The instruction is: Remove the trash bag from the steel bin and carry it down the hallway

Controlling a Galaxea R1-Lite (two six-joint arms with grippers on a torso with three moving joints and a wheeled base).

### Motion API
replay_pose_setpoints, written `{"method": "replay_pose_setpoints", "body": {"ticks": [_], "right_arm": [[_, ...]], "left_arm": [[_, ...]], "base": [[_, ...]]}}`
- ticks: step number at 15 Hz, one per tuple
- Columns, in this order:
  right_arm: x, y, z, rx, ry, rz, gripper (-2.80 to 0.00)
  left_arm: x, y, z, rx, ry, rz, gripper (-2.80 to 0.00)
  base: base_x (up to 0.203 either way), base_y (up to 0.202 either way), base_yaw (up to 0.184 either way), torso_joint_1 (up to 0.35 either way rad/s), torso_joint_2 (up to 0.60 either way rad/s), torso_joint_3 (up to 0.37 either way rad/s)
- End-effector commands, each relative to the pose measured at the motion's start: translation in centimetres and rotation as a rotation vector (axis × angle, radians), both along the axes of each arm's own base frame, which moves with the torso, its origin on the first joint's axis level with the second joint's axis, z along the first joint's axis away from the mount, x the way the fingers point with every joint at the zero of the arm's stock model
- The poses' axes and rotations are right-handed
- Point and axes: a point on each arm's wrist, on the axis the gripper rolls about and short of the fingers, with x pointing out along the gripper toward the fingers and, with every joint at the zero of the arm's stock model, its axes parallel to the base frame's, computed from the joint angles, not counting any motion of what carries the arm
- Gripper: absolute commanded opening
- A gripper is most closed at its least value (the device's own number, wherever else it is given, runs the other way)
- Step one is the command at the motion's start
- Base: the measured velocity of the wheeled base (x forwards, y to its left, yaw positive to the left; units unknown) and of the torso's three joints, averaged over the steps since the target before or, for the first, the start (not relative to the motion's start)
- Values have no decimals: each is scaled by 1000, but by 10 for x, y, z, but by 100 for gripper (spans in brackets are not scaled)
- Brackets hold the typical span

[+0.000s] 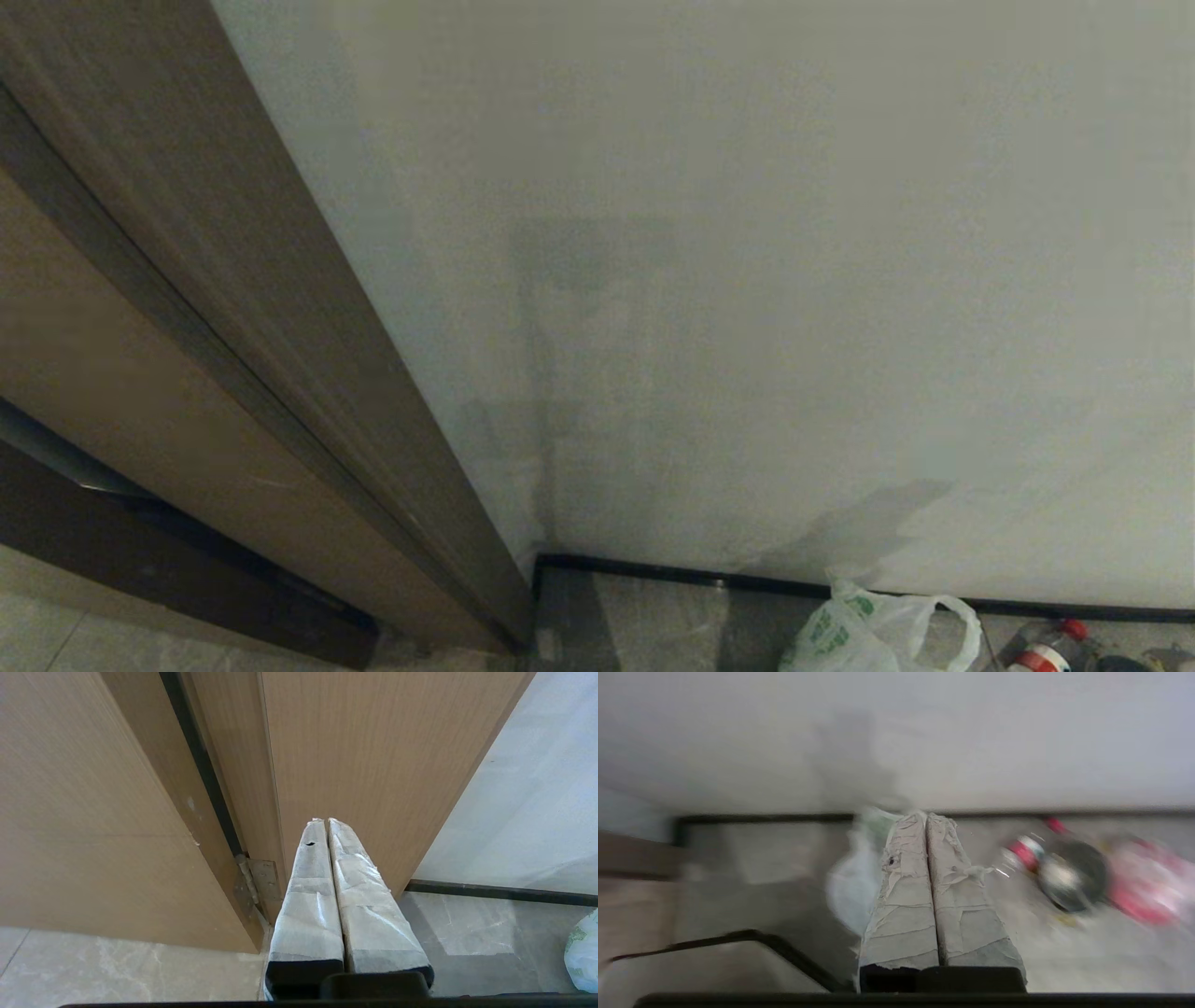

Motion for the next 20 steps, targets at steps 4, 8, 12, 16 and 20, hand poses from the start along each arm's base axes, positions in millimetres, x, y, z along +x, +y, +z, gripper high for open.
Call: {"method": "replay_pose_setpoints", "body": {"ticks": [4, 8, 12, 16, 20], "right_arm": [[-20, 4, -53, 2, -176, 47, -280], [-22, 4, -62, 23, -202, 106, -280], [-43, 3, -71, 7, -386, 133, -280], [-43, 3, -73, 7, -367, 133, -280], [-43, 3, -73, 17, -369, 131, -280]], "left_arm": [[0, 0, 0, -1, -1, 0, -280], [0, 0, 0, -1, -1, 0, -280], [0, 0, 0, -1, -1, 0, -280], [0, 0, 0, -1, -1, 0, -280], [0, 0, 0, 8, -2, -1, -280]], "base": [[0, 0, 0, 0, 0, 0], [0, 0, 0, 0, 0, 0], [0, 0, 0, 0, 0, 0], [0, 0, 0, 0, 0, 0], [0, 0, 0, 0, 0, 0]]}}
